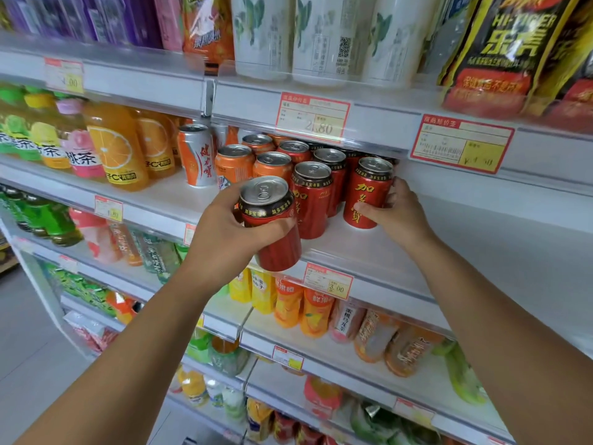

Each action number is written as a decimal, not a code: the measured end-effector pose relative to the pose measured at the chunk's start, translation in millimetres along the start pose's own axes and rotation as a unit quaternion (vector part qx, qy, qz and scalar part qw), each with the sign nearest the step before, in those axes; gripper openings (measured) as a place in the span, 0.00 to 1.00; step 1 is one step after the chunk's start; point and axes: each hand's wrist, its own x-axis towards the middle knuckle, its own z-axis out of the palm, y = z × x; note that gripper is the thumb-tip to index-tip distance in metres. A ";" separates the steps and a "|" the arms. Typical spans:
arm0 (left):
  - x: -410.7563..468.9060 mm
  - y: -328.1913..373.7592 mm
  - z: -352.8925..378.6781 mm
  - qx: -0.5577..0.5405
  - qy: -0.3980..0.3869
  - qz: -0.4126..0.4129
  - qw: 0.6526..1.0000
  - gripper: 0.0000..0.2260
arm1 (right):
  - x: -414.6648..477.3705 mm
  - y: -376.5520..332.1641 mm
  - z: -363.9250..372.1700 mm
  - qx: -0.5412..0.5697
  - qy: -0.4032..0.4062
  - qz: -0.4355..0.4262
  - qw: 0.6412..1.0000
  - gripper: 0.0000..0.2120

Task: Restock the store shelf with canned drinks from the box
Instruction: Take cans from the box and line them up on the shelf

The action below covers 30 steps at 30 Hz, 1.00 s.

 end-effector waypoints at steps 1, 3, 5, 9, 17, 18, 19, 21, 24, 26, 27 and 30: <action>0.4 -0.1 0.0 -0.002 -0.004 0.001 1.000 0.22 | 1.8 1.0 2.3 0.002 0.005 -0.002 1.000 0.36; 1.2 0.2 0.7 -0.006 -0.010 0.001 1.000 0.21 | 3.3 1.1 6.2 0.019 0.019 -0.009 1.000 0.33; 1.7 0.7 2.7 -0.012 -0.015 0.000 1.000 0.21 | 2.3 0.2 9.6 0.034 0.033 -0.013 0.999 0.29; 2.3 2.4 9.6 -0.024 -0.027 0.003 0.999 0.21 | 1.9 1.1 12.4 0.037 0.028 -0.012 0.999 0.28; 8.7 15.3 34.3 -0.037 -0.065 0.023 0.997 0.21 | -81.1 -32.5 -7.2 0.077 -0.023 -0.116 0.990 0.25; 10.0 16.7 39.1 -0.033 -0.066 0.029 0.997 0.21 | -95.2 -37.9 -7.1 0.099 -0.085 -0.126 0.983 0.27; 11.2 18.4 45.0 -0.030 -0.065 0.034 0.997 0.22 | -104.5 -41.3 -5.5 0.118 -0.130 -0.130 0.976 0.30; 12.3 21.9 58.1 -0.020 -0.059 0.044 0.997 0.22 | -109.5 -44.3 0.0 0.144 -0.137 -0.119 0.973 0.33; 11.7 27.6 73.9 -0.006 -0.067 0.058 0.996 0.22 | -102.0 -43.1 3.2 0.170 -0.048 -0.095 0.980 0.32; 12.7 25.2 77.0 -0.015 -0.089 0.053 0.995 0.27 | -95.1 -38.2 -0.6 0.173 -0.008 -0.086 0.981 0.31; 12.5 21.8 74.6 -0.011 -0.093 0.048 0.994 0.30 | -91.5 -35.4 -3.4 0.159 0.006 -0.083 0.984 0.32; 10.0 -4.6 56.5 0.127 -0.059 0.084 0.987 0.25 | -79.5 -29.0 -12.8 0.095 0.017 -0.061 0.993 0.32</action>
